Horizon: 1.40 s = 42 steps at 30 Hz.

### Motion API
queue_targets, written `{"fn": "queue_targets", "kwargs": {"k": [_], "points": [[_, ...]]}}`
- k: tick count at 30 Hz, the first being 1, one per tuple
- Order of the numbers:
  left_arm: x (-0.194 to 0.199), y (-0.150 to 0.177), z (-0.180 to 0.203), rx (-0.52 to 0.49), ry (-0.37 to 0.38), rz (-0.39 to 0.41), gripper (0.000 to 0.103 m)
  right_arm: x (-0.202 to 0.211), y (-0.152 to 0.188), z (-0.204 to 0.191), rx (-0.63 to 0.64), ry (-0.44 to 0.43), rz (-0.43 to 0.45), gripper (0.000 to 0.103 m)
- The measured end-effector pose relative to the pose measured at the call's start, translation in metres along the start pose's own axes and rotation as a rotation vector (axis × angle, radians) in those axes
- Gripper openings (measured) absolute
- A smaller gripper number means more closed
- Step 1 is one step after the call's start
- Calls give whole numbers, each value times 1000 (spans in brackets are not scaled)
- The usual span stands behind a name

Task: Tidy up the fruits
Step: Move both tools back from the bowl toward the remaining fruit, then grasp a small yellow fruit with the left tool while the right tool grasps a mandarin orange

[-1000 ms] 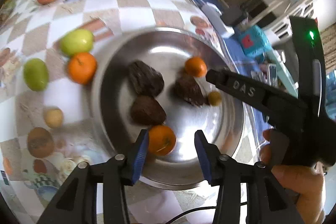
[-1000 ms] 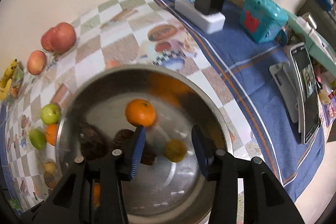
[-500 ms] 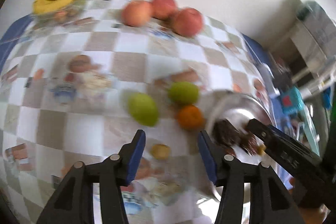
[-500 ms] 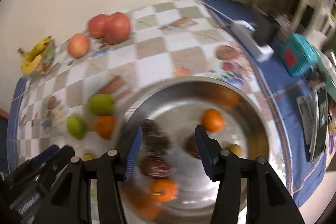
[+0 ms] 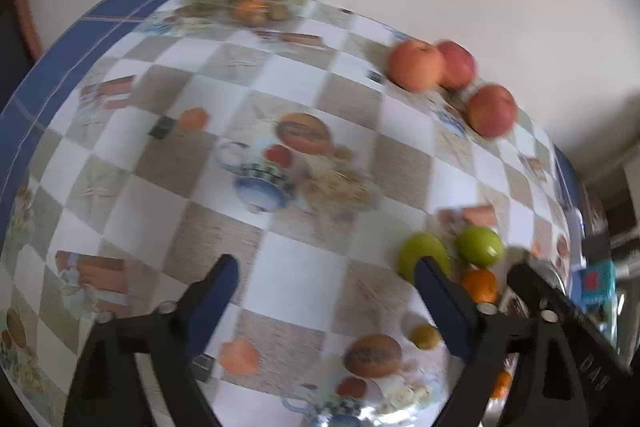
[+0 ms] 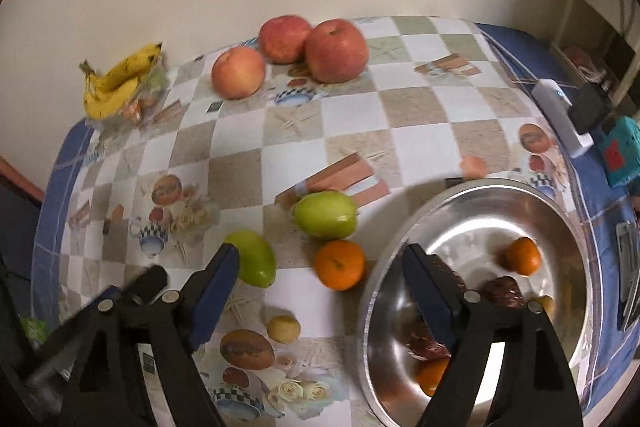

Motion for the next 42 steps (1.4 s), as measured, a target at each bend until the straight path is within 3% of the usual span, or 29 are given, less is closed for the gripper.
{"fn": "queue_targets", "kwargs": {"k": [2,11,17,22,24,25,29,34,38,42], "points": [[-4,-3,-9,21,-34,10,103,-4,2,-2,10,-7,3,95],[-6,-4,-9,-1,-117,56,103,-21,7,2,16,4,-8,96],[-6,2,5,-28,-70,60,103,-19,1,8,37,-18,4,96],[-14,15,23,-78,-49,-4,102,-14,-8,25,33,-15,23,95],[-18,22,29,-73,-13,-43,101,-12,-11,28,48,-15,27,88],[-20,25,31,-64,18,-64,100,-12,-12,29,59,-19,24,79],[-27,41,52,-90,121,-144,88,-18,-10,24,101,-51,-11,67],[-28,57,78,-165,173,-183,80,-28,-3,19,139,-38,-62,58],[-32,62,90,-189,218,-213,58,-34,0,18,159,-12,-85,53],[-37,64,95,-201,211,-223,49,-35,0,17,175,2,-85,52]]}}
Point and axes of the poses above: each gripper's, at about its wrist camera, not at the fingertips, and x roughly against the way its jaws point, z to its right, y to its underside, the point moved 2 cm from there along -x, roughly the way its jaws point, and after that the axes turned 8 degrees about -y, right-handed, at the moved point
